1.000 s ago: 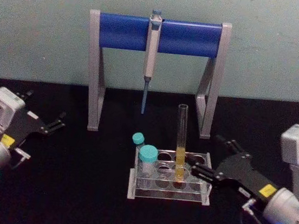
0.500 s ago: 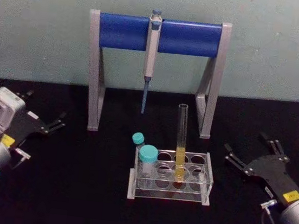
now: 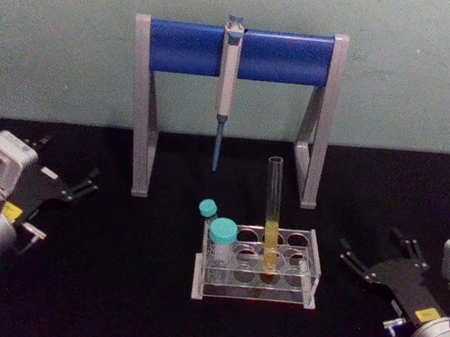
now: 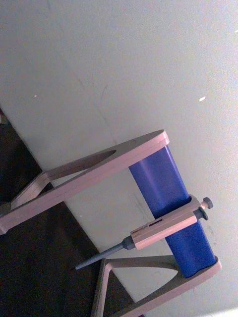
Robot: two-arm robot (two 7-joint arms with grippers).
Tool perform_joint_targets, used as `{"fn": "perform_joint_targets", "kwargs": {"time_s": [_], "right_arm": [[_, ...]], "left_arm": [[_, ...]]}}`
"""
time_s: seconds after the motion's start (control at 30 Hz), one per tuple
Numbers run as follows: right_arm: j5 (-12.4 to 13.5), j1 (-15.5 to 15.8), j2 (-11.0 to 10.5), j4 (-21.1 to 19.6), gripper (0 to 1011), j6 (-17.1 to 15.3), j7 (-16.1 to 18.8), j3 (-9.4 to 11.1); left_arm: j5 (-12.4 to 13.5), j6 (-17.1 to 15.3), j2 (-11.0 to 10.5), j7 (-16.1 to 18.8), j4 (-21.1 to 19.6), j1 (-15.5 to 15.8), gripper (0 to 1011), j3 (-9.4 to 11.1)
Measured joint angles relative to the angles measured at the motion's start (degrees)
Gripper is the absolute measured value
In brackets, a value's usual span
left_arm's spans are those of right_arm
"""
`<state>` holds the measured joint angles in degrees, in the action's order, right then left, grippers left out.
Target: Pick up the test tube from the test tube rack, shake it, then place it back into the test tube rack.
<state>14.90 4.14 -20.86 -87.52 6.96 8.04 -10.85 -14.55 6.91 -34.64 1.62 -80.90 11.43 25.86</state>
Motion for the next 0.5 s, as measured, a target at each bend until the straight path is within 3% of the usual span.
{"fn": "perform_joint_targets", "kwargs": {"time_s": [0.5], "right_arm": [[-0.5,-1.0,1.9,3.2,1000,-0.9,2.1,0.3]], "left_arm": [[0.0,0.0,0.0,0.0,0.0,0.0,1010,0.0]]}}
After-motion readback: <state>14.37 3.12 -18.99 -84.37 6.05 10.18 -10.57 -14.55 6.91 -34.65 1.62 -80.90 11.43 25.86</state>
